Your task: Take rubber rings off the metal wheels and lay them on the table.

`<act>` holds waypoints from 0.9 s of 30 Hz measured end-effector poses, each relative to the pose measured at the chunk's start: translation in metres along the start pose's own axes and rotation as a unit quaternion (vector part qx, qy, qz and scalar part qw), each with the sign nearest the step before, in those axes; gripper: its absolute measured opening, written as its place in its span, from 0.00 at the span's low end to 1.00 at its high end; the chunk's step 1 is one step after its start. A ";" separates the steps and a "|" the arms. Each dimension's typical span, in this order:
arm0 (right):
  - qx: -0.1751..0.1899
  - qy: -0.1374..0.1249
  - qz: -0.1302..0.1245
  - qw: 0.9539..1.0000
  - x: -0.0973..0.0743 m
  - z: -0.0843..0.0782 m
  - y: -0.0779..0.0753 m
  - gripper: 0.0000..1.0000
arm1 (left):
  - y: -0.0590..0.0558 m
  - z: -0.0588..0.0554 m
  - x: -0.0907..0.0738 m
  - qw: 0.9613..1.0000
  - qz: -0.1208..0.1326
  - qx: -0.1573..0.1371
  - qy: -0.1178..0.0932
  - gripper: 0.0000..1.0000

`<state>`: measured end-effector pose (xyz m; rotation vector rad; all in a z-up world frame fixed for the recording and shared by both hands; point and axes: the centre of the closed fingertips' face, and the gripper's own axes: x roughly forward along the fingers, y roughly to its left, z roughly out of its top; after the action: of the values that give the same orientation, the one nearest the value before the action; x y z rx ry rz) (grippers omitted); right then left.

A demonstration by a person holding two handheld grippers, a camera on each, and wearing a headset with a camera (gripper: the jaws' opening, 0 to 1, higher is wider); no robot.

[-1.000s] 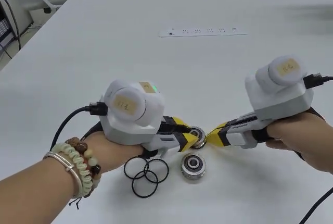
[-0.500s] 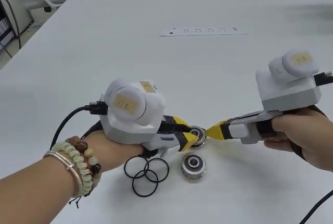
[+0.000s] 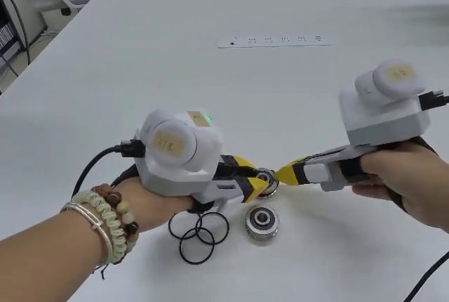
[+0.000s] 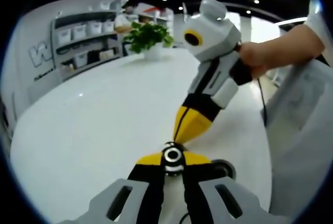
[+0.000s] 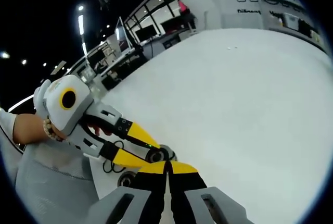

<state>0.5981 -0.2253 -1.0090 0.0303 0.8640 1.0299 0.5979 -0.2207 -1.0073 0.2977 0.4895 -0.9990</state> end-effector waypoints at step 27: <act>-0.022 -0.010 0.015 1.000 0.000 0.003 0.007 0.00 | 0.000 -0.001 0.000 1.000 -0.001 0.014 -0.001 0.13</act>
<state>0.5946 -0.2204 -1.0042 0.0168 0.8237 1.0750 0.5981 -0.2200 -1.0080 0.3200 0.4739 -1.0081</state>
